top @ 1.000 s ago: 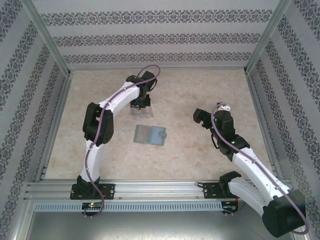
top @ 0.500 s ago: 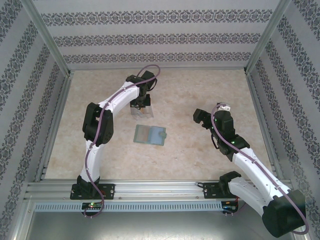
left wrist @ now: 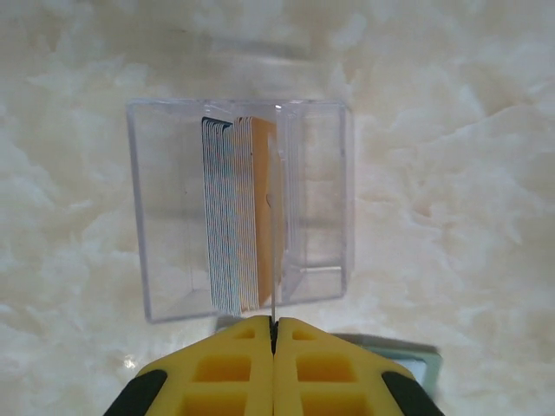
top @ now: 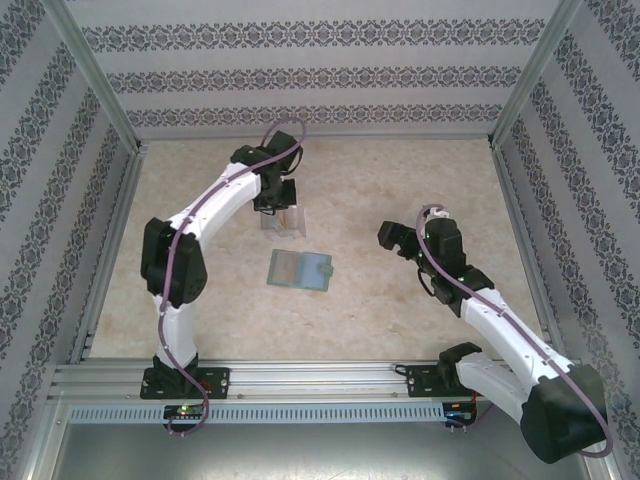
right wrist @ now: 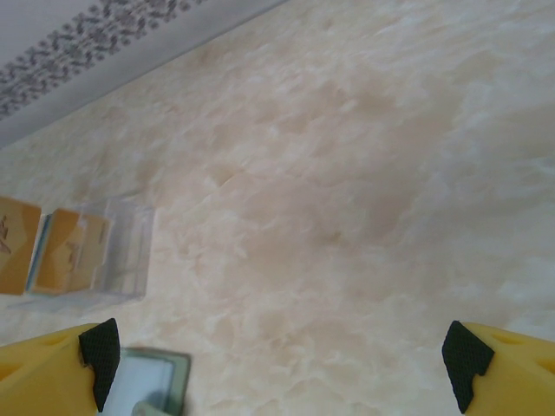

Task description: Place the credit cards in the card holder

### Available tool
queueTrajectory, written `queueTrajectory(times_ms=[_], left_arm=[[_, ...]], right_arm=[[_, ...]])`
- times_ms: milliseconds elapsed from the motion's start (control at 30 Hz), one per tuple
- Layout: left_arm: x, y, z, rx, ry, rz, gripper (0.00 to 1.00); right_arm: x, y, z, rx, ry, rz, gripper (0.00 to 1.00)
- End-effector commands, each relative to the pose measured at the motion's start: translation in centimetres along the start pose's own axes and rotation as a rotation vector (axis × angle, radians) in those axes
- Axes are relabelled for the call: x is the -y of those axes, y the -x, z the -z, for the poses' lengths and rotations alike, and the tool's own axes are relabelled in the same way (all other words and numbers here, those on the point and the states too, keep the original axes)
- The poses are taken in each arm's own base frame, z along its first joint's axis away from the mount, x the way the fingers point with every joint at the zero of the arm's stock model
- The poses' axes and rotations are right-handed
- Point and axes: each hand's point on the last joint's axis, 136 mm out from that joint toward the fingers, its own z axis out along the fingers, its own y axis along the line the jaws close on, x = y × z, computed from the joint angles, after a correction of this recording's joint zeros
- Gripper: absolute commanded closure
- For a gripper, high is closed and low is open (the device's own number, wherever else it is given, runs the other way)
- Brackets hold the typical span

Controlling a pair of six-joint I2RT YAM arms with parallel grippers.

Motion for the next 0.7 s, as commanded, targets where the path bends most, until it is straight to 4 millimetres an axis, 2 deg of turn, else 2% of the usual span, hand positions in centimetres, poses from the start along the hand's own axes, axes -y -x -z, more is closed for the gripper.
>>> queueTrajectory(times_ms=[0, 67, 200, 333, 467, 567, 667], left_arm=[[1.1, 0.8, 3.2, 0.065, -0.149, 0.036, 0.95], [2.0, 0.7, 4.4, 0.083, -0.270, 0.053, 1.00], [4.3, 0.2, 7.1, 0.140, -0.617, 0.100, 1.00], [5.3, -0.7, 9.7, 0.219, -0.820, 0.099, 1.00], [7.0, -2.6, 11.7, 0.208, -1.034, 0.051, 1.00], [7.6, -4.0, 11.9, 0.165, -1.111, 0.000, 1.00], [7.8, -5.1, 11.6, 0.148, -1.146, -0.032, 1.00]], right_arm=[[-3.8, 0.7, -0.2, -0.026, 0.175, 0.030, 0.02], [-6.2, 0.8, -0.1, -0.034, 0.308, 0.030, 0.02], [-10.2, 1.6, 0.8, -0.009, 0.490, -0.005, 0.02], [-11.3, 1.8, 0.4, -0.041, 0.530, -0.085, 0.03], [-12.7, 0.7, -1.3, -0.117, 0.621, -0.178, 0.11], [-14.3, -0.4, -2.4, -0.165, 0.699, -0.226, 0.16], [-15.1, -1.6, -3.6, -0.207, 0.713, -0.238, 0.27]])
